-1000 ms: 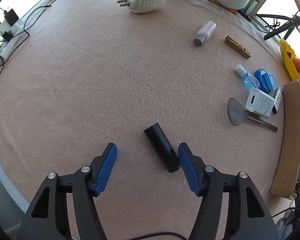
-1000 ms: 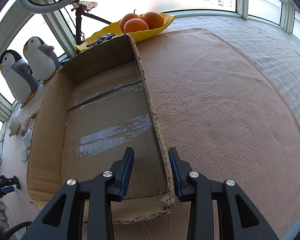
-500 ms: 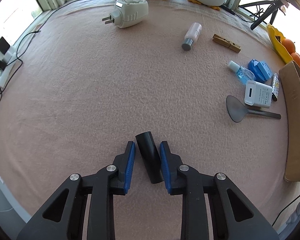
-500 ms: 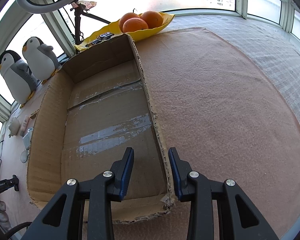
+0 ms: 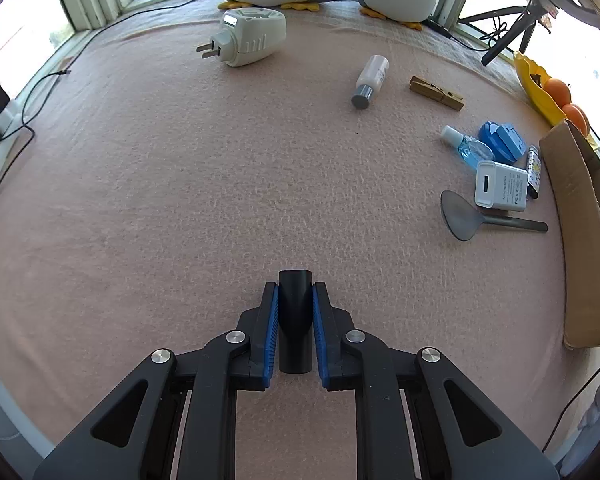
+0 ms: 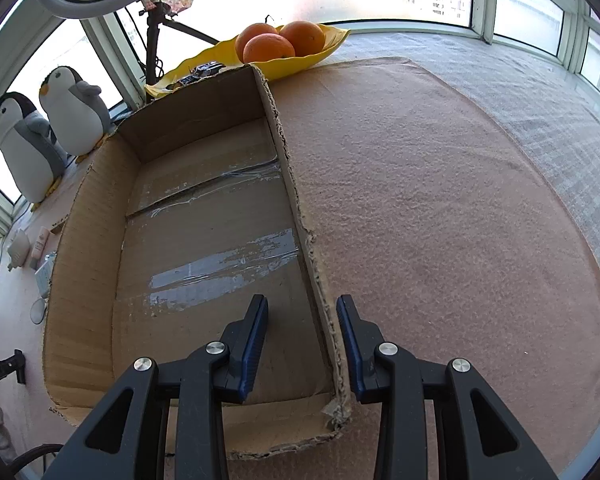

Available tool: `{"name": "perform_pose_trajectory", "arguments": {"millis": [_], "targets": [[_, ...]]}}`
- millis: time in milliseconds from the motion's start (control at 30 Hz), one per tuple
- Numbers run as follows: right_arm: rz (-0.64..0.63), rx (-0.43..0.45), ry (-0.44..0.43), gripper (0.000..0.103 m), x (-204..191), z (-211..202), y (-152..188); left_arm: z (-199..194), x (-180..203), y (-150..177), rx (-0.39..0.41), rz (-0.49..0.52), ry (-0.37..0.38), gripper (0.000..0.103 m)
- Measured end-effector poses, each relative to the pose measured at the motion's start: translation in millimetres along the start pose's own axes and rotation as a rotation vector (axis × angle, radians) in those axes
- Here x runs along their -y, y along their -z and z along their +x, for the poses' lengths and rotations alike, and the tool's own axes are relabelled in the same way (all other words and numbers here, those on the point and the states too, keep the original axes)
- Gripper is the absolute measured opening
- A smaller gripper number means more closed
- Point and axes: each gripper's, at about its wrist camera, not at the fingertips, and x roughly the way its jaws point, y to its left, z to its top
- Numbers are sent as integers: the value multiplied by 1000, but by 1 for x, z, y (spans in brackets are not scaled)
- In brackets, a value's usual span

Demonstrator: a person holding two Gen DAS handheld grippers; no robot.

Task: Organize rigid objects
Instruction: 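Carry the black cylinder with the left gripper into the cardboard box and release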

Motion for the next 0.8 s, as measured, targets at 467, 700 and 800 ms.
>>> {"name": "perform_pose_trajectory", "arguments": {"millis": [467,700,800], "targets": [[-1,1,8,32,2,2,-1,-45,56,-10,103,154,84,15],[-12,3,9,32,1,4,-4,-76,127,-17,155,328,212,15],[-12,6,6,32,2,4,-4,-80,162,-16,161,393,259,15]]}}
